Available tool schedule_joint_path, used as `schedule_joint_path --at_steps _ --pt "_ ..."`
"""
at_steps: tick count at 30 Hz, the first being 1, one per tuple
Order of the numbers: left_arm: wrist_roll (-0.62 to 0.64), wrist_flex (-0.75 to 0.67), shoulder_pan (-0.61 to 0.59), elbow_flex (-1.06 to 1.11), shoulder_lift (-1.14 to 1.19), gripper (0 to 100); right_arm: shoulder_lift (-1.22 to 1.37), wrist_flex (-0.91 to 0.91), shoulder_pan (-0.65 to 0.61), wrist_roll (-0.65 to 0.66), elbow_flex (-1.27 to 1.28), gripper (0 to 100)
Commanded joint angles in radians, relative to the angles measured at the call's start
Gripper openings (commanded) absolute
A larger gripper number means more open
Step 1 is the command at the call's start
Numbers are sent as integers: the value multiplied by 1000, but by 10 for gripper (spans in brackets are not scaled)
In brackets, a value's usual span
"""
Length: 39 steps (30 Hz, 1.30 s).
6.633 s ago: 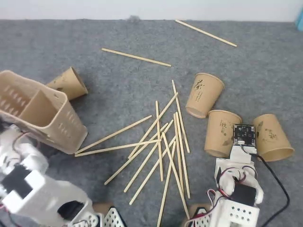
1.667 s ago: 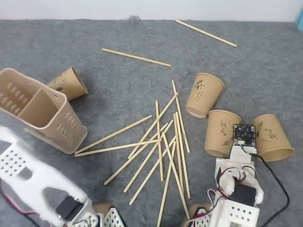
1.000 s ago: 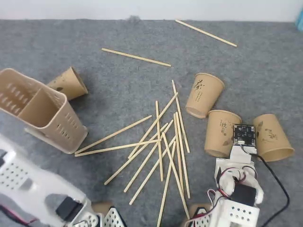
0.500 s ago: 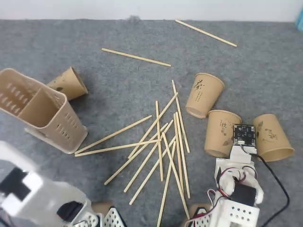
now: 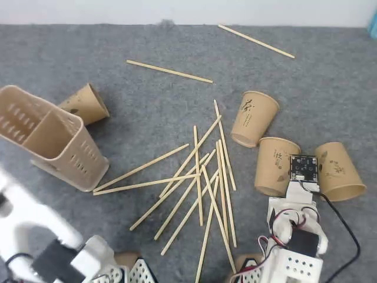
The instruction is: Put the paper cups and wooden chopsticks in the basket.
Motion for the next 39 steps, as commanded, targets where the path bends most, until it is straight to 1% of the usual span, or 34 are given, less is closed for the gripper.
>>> schedule_joint_path --at_steps 1,4,6,10,13,16,18,19,22,28,30,32,39 --pt "14 -173 17 84 -29 15 -13 -13 12 12 18 8" --pt "14 -269 17 93 54 16 -13 -13 12 12 18 8" --pt "14 -362 17 93 135 16 -13 -13 12 12 18 8" --pt "11 -637 17 87 350 24 -13 -13 12 12 18 8" --pt "-29 -868 17 87 522 102 -13 -13 12 12 18 8" --pt "-35 -1079 17 81 681 189 -13 -13 12 12 18 8" --pt "-35 -1183 17 53 775 209 -13 -13 12 12 18 8" --pt "-35 -1208 17 24 816 209 -13 -13 12 12 18 8" --pt "-35 -1186 17 -110 939 209 -13 -13 12 12 18 8" --pt "-35 -957 12 -450 1140 209 -13 -13 12 12 18 8" --pt "-34 -904 12 -556 1200 209 -13 -13 12 12 18 8" --pt "-34 -881 15 -647 1258 209 -13 -13 12 12 18 8" --pt "-38 -878 41 -906 1448 209 -13 -13 12 12 18 8"
